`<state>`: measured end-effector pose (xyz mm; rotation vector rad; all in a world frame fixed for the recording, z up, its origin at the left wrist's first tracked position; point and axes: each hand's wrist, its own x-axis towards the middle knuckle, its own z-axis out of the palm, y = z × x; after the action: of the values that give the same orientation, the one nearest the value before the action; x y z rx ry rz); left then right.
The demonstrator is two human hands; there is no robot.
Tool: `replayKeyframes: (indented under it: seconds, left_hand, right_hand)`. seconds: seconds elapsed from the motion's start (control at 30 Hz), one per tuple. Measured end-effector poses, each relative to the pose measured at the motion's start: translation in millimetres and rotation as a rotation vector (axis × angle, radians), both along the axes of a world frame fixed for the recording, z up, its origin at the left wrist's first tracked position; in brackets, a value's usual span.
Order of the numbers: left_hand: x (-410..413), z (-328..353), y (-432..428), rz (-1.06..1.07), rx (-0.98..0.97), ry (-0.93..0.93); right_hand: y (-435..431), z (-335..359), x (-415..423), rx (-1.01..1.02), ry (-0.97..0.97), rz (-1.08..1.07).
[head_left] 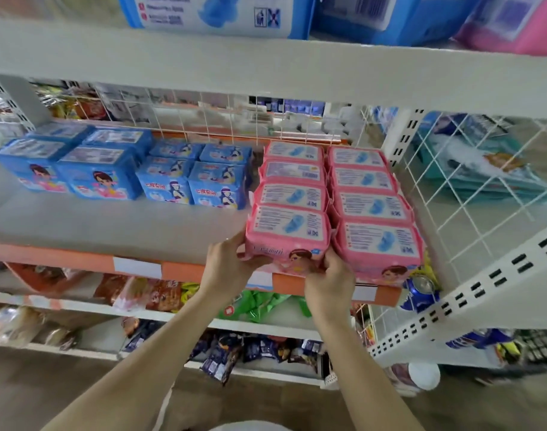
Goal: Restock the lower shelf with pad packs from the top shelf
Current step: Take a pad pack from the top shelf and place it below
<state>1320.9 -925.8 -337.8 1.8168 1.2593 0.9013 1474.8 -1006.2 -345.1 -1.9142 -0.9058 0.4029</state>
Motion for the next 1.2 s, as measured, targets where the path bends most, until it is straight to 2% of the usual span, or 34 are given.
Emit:
replayKeyframes:
  seconds: [0.23, 0.5, 0.8, 0.97, 1.1, 1.2]
  left_hand:
    - [2.7, -0.5, 4.9, -0.047, 0.107, -0.003]
    - [4.6, -11.1, 7.6, -0.023, 0.105, 0.042]
    - [3.1, -13.6, -6.2, 0.028, 0.112, 0.136]
    - [0.4, -6.5, -13.0, -0.012, 0.071, 0.176]
    - [1.6, 6.8, -20.1, -0.034, 0.017, 0.300]
    - [3.9, 8.4, -28.6, 0.005, -0.018, 0.361]
  right_hand:
    - [9.3, -4.1, -1.8, 0.002, -0.023, -0.062]
    - [9.5, -10.9, -11.5, 0.040, -0.018, -0.085]
    - [0.2, -1.5, -10.5, -0.024, 0.027, -0.053]
    - [-10.6, -1.3, -12.7, -0.020, 0.009, -0.014]
    - [-35.5, 7.4, -5.5, 0.000, -0.176, 0.110]
    - [-58.1, 22.6, 12.1, 0.018, -0.313, 0.038]
